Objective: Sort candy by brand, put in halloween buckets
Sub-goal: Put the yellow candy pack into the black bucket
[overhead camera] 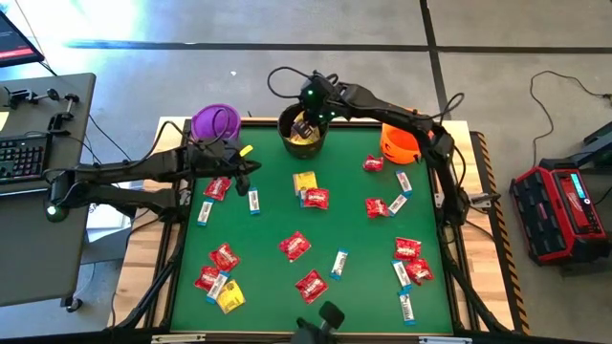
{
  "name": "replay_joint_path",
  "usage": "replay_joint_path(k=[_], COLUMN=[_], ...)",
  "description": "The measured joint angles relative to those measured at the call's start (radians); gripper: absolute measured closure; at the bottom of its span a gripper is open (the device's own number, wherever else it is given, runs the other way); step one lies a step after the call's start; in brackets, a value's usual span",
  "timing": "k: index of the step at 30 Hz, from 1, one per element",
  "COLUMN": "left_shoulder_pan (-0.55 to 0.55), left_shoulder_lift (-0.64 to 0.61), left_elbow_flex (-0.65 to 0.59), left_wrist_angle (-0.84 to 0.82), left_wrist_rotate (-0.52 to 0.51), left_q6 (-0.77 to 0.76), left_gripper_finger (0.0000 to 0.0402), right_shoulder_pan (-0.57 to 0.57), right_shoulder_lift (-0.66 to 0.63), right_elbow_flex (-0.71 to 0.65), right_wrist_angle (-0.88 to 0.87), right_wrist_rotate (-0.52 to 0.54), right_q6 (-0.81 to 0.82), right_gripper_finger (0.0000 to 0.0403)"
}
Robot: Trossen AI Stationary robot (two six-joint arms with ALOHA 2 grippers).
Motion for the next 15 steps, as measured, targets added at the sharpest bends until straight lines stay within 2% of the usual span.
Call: replay_joint_path(k=[10,15], left_shoulder_pan=[0.0,0.0], left_shoulder_lift=[0.0,0.0], left_elbow_flex=[0.0,0.0], left_wrist_angle=[-0.018,-0.019], left_wrist_rotate=[-0.008,-0.008], left_q6=[-0.015,-0.016], left_gripper_finger=[0.0401,0.0401], right_shoulder_pan=[-0.037,-0.04], right_shoulder_lift=[0.101,0.103], right_elbow_flex=[-0.001,-0.001], right_wrist_angle=[0.03,0.033], right_wrist_rotate=[-0.049,-0.05], right_q6=[-0.017,-0.066], right_gripper_finger=[0.0399,0.035])
